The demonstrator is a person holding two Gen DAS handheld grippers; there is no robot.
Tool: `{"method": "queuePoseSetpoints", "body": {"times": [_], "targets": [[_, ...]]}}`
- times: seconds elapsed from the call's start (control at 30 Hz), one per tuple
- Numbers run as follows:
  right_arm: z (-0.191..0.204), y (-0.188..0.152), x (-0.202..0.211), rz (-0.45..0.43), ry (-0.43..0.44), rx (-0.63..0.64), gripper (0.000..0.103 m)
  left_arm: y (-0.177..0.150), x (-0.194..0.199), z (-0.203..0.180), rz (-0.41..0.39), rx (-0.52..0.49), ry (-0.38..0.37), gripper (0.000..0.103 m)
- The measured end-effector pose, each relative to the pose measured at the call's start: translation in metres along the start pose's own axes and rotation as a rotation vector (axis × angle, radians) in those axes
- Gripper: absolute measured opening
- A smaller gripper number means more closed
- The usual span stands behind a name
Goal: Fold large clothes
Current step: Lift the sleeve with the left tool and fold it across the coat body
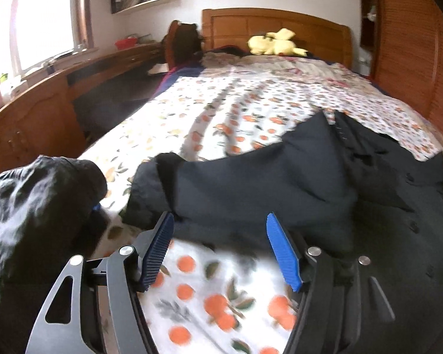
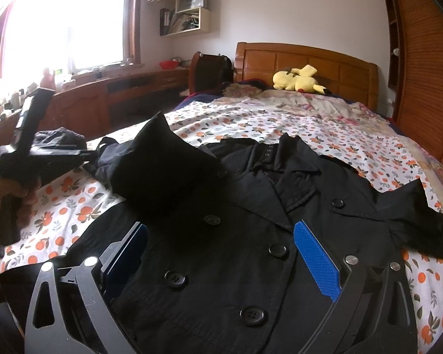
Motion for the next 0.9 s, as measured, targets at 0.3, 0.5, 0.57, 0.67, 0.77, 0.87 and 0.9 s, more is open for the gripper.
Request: {"method": "queuePoseSetpoints", "body": {"times": [0.3, 0.5, 0.57, 0.67, 0.77, 0.87, 0.9], "targets": [[0.003, -0.004, -0.005, 0.019, 0.008, 0.009, 0.096, 0.021, -0.044, 0.063, 0.038, 0.068, 0.096, 0.068], [0.006, -0.008, -0.01, 0.033, 0.013, 0.023, 0.096, 0.025, -0.064, 0.084, 0.071, 0.108, 0.076, 0.016], [0.006, -0.009, -0.009, 0.034, 0.012, 0.027, 0.096, 0.028, -0.067, 0.082, 0.084, 0.087, 0.065, 0.003], [0.005, -0.008, -0.007, 0.028, 0.008, 0.027, 0.096, 0.034, -0.059, 0.072, 0.079, 0.052, 0.076, 0.002], [0.001, -0.007, 0.002, 0.016, 0.008, 0.023, 0.096, 0.045, -0.04, 0.051, 0.045, 0.015, 0.069, 0.002], [-0.008, -0.007, 0.012, 0.002, -0.002, 0.021, 0.096, 0.056, -0.012, 0.017, 0.006, -0.04, 0.047, 0.002], [-0.012, -0.007, 0.017, -0.004, -0.008, 0.019, 0.096, 0.061, 0.002, 0.001, -0.013, -0.066, 0.032, 0.002]]}}
Point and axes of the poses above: each gripper's, at about its wrist camera, not at the fingertips, and x roughly against the way its jaws point, z to its left, y to its top, the point moved 5 cm from there along -x, roughly the way its jaws point, and after that the axes turned 14 degrees about -y, right-handed, at the moved point
